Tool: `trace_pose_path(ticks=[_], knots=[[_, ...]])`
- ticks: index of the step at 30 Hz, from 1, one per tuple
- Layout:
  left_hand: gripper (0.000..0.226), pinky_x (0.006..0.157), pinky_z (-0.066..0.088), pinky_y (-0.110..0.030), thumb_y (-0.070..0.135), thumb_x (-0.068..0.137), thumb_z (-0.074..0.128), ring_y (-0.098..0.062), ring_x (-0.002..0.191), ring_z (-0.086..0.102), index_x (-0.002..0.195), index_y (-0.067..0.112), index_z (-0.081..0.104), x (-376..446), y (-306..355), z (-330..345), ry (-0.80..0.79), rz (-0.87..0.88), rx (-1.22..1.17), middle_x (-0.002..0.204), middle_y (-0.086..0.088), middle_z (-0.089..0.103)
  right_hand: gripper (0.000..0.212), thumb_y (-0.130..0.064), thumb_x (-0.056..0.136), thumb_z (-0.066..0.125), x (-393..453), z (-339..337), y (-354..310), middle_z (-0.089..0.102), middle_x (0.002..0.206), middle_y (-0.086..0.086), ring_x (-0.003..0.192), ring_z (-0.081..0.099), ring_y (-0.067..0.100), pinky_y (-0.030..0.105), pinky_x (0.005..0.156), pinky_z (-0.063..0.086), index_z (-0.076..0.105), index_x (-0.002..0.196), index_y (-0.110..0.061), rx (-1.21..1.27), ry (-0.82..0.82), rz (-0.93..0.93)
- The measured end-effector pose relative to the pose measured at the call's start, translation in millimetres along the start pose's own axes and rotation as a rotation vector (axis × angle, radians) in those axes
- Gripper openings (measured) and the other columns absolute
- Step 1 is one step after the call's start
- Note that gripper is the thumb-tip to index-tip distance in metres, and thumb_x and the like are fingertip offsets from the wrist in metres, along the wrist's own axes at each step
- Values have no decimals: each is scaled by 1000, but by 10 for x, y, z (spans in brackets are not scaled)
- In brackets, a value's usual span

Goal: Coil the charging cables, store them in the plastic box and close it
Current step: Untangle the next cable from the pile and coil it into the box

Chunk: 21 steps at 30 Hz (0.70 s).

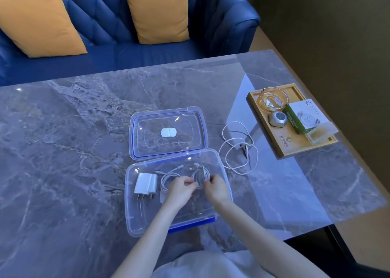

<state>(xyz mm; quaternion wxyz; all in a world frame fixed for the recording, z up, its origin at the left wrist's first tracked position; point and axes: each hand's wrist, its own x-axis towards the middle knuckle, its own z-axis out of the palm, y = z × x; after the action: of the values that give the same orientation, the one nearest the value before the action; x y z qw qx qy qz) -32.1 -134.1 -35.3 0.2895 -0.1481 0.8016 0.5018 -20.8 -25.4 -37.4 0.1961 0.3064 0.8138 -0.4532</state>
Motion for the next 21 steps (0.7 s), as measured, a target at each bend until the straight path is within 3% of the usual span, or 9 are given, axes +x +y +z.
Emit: trace_pose_path(ticks=[4, 7, 9, 11, 13, 14, 17, 19, 21], knots=[[21, 70, 45, -28, 21, 86, 56, -23, 78, 64, 101, 10, 66, 16, 24, 37, 9, 27, 108, 89, -10, 71, 4, -2, 91, 39, -23, -13, -83, 58, 115, 23, 99, 55, 32, 26, 67, 31, 41, 92, -5, -141, 4, -34], [19, 68, 48, -34, 20, 85, 52, -29, 74, 65, 87, 12, 69, 30, 13, 68, -21, 38, 152, 70, -7, 67, 38, 7, 85, 41, 19, 29, -72, 43, 133, 22, 114, 50, 34, 37, 86, 40, 39, 122, 4, -386, 2, -117], [21, 71, 50, -36, 17, 86, 49, -29, 78, 65, 87, 12, 69, 26, 1, 83, -32, 44, 188, 70, -8, 67, 49, 9, 81, 46, 18, 40, -93, 46, 130, 19, 114, 51, 33, 35, 82, 45, 40, 128, 6, -541, 113, -260], [23, 72, 48, -35, 16, 86, 46, -30, 83, 64, 92, 11, 68, 18, -5, 92, -36, 41, 206, 77, -9, 68, 34, 4, 65, 54, 38, 57, -113, 64, 90, 14, 80, 65, 26, 24, 58, 48, 64, 98, 5, -604, 178, -412], [24, 75, 46, -34, 15, 86, 45, -30, 89, 63, 95, 10, 67, 20, -1, 93, -26, 42, 214, 86, -12, 70, 25, -4, 55, 46, 38, 34, -168, 60, 62, 5, 54, 61, 18, 19, 40, 40, 64, 73, -2, -798, 130, -442], [24, 75, 45, -34, 14, 86, 45, -31, 91, 62, 96, 9, 66, 24, 2, 91, -17, 46, 221, 90, -13, 70, 20, -4, 51, 55, 80, 30, -154, 58, 58, 4, 50, 59, 17, 19, 36, 37, 61, 70, -3, -837, 131, -464], [28, 75, 43, -31, 15, 86, 44, -30, 96, 61, 104, 10, 65, 22, 23, 76, 1, 50, 231, 100, -11, 70, 52, -3, 12, 83, 8, -20, -245, 57, 52, 8, 44, 57, 16, 18, 35, 38, 59, 58, -5, -868, 111, -491], [30, 79, 47, -32, 15, 86, 44, -29, 96, 62, 109, 12, 63, 21, 39, 65, -2, 59, 234, 103, -11, 70, 41, -3, 39, 85, -37, -93, -328, 64, 75, 17, 69, 64, 23, 20, 57, 48, 63, 73, 3, -904, 113, -436], [32, 85, 49, -36, 14, 86, 45, -29, 97, 63, 113, 12, 62, 30, 50, 54, -1, 70, 228, 107, -11, 69, 27, 0, 84, 52, -7, -92, -297, 55, 116, 23, 108, 50, 32, 31, 90, 41, 52, 110, 7, -874, -44, -394]])
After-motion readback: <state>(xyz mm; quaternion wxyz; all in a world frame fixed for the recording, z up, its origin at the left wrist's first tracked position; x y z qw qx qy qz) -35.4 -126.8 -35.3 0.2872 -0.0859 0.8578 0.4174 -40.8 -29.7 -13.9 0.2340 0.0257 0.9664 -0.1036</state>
